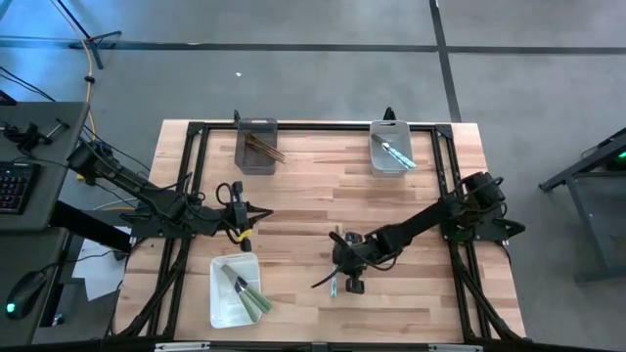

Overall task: Sort silverware by color (type)
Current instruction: Put the blue table knife into the gray bin

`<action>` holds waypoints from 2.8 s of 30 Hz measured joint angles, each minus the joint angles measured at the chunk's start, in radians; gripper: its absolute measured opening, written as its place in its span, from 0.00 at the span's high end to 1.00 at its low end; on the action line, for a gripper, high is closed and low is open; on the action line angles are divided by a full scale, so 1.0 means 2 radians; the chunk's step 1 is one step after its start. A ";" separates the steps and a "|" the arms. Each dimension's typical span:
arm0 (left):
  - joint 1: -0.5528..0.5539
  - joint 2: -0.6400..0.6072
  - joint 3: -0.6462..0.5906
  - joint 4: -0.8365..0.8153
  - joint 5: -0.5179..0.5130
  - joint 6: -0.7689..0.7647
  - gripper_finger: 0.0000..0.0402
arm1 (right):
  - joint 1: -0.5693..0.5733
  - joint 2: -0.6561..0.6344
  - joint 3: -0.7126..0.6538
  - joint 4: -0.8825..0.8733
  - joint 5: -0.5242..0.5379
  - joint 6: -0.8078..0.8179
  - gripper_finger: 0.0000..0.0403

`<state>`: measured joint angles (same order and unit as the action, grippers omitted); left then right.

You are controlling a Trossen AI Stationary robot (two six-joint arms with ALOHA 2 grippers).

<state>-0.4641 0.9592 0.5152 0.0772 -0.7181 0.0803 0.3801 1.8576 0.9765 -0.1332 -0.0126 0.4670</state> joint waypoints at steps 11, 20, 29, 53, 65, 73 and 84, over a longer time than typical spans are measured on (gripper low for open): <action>0.000 0.000 0.000 0.000 0.000 0.000 1.00 | 0.000 -0.051 -0.001 -0.025 0.019 0.019 0.93; 0.000 0.000 0.000 0.000 0.000 0.000 1.00 | 0.002 0.004 0.000 0.101 -0.021 -0.067 0.93; 0.000 0.000 0.000 -0.001 0.000 0.000 1.00 | -0.011 0.022 0.000 0.068 -0.052 -0.046 0.93; 0.000 0.000 0.000 -0.001 0.000 0.000 1.00 | 0.006 -0.097 -0.001 -0.227 -0.026 0.196 0.69; 0.000 0.000 0.000 0.000 0.000 -0.001 1.00 | 0.049 -0.071 -0.001 -0.173 -0.002 0.330 0.58; 0.000 0.000 0.000 -0.001 0.000 -0.001 1.00 | 0.054 -0.042 0.001 -0.173 0.019 0.341 0.58; 0.000 0.000 0.000 -0.001 0.000 0.000 1.00 | 0.049 -0.039 0.002 -0.200 0.033 0.316 0.58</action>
<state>-0.4644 0.9591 0.5152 0.0755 -0.7177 0.0803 0.4789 1.7802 0.9799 -0.5323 0.0525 1.0992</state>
